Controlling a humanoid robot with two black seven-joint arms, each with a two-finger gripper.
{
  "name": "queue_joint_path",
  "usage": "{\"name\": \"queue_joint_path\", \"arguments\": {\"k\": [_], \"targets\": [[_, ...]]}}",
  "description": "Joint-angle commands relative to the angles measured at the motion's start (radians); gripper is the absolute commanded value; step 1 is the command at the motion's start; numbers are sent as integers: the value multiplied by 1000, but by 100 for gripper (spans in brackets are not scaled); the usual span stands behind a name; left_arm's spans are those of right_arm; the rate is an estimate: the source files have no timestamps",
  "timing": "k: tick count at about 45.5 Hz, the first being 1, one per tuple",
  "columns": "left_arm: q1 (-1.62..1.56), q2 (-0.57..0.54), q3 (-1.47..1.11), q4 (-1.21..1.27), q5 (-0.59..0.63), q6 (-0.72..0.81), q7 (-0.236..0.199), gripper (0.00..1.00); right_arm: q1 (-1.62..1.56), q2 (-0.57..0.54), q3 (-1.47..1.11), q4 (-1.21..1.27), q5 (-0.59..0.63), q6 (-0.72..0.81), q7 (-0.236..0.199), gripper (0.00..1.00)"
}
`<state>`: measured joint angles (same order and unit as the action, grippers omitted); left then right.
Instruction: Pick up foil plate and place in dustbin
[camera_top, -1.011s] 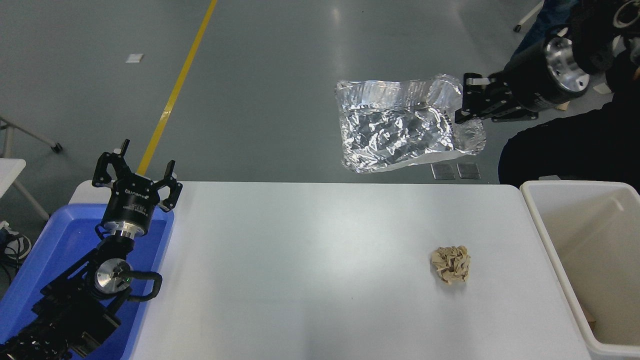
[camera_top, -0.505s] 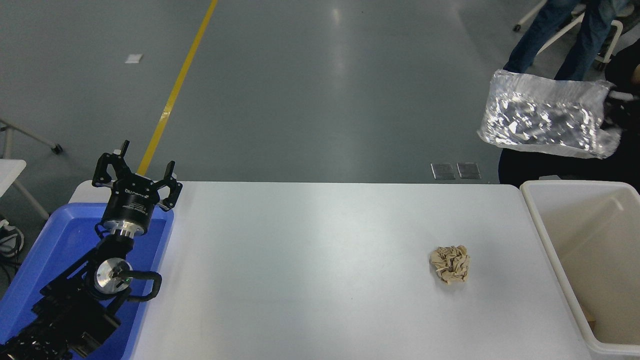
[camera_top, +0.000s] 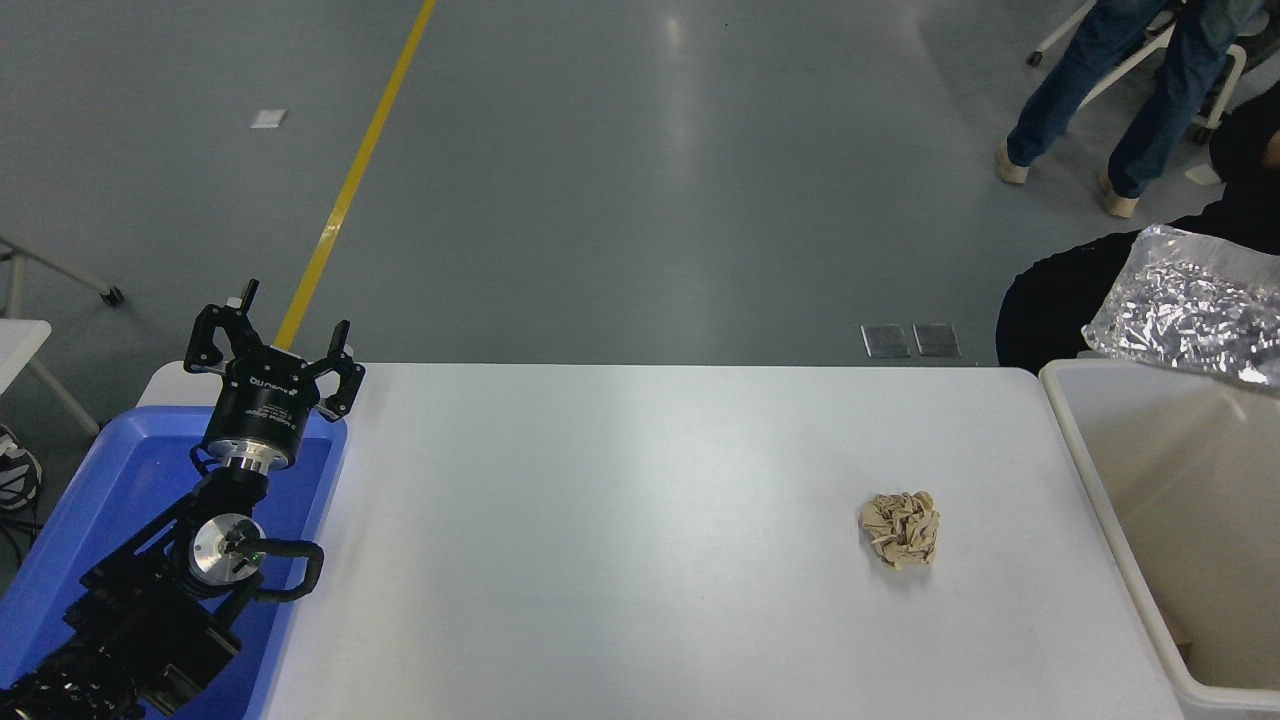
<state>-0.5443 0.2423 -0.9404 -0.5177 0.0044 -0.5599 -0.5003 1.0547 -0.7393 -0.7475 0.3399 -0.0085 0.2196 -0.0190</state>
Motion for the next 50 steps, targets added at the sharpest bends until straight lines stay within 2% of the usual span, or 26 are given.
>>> {"name": "queue_joint_path", "arguments": {"k": [1, 9, 19, 31, 32, 33, 34, 35, 37, 50], "targets": [[0, 0, 0, 1, 0, 0, 0, 98, -243, 37, 146, -36, 38, -201, 1, 0], [0, 0, 0, -1, 0, 0, 0, 98, -341, 90, 165, -64, 62, -290, 1, 0], [0, 0, 0, 1, 0, 0, 0, 98, -412, 109, 175, -94, 116, -295, 1, 0], [0, 0, 0, 1, 0, 0, 0, 98, -432, 110, 178, -94, 119, -295, 1, 0], [0, 0, 0, 1, 0, 0, 0, 98, -432, 112, 180, -94, 119, -295, 2, 7], [0, 0, 0, 1, 0, 0, 0, 98, -432, 112, 178, -94, 119, -295, 2, 25], [0, 0, 0, -1, 0, 0, 0, 98, -432, 115, 178, -98, 119, -296, 2, 67], [0, 0, -1, 1, 0, 0, 0, 98, -429, 115, 178, -101, 119, -296, 2, 82], [0, 0, -2, -1, 0, 0, 0, 98, -426, 118, 178, -108, 119, -296, 2, 100], [0, 0, 0, 1, 0, -2, 0, 98, -400, 152, 177, -88, 119, -279, 2, 100]]}}
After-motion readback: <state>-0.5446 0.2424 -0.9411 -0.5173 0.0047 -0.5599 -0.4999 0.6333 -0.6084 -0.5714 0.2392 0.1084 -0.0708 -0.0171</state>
